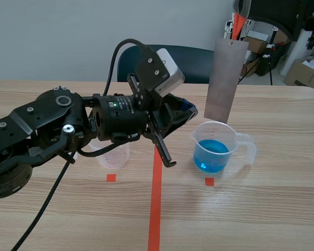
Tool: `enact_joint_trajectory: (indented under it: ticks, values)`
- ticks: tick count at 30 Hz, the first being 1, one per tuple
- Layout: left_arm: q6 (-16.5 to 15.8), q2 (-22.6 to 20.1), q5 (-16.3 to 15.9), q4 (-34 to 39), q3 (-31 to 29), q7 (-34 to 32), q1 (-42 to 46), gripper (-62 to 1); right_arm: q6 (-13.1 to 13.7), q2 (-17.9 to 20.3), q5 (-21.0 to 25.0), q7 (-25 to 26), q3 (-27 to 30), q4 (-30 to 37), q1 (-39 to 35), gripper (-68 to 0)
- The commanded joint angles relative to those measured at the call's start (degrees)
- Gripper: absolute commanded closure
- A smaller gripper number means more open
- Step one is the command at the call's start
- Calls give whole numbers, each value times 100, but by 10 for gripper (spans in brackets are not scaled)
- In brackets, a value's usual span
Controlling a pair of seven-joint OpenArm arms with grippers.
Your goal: Do the redox reaction experiment. move the plate over the blue solution
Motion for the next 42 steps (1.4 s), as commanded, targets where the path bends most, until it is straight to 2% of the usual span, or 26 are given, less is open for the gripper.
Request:
enact_joint_trajectory:
  ticks: [1, 15, 25, 30, 42]
  values:
    - [26, 28, -42, 46, -11, -55, -63, -21, 0, 33, 125, 131, 28, 26, 114, -33]
    - [26, -20, -42, 46, -22, 33, -59, -21, 0, 33, 127, 133, 28, 26, 114, -33]
    - [0, -280, -190, 48, -22, 17, -11, -21, 0, 33, 129, 133, 28, 26, 111, -33]
    - [-109, -415, -192, 125, -22, -103, 155, -21, 0, 33, 149, 133, 28, 26, 111, -33]
    - [-103, -577, -190, 280, -33, -107, 367, -21, 2, 33, 168, 133, 28, 26, 111, -33]
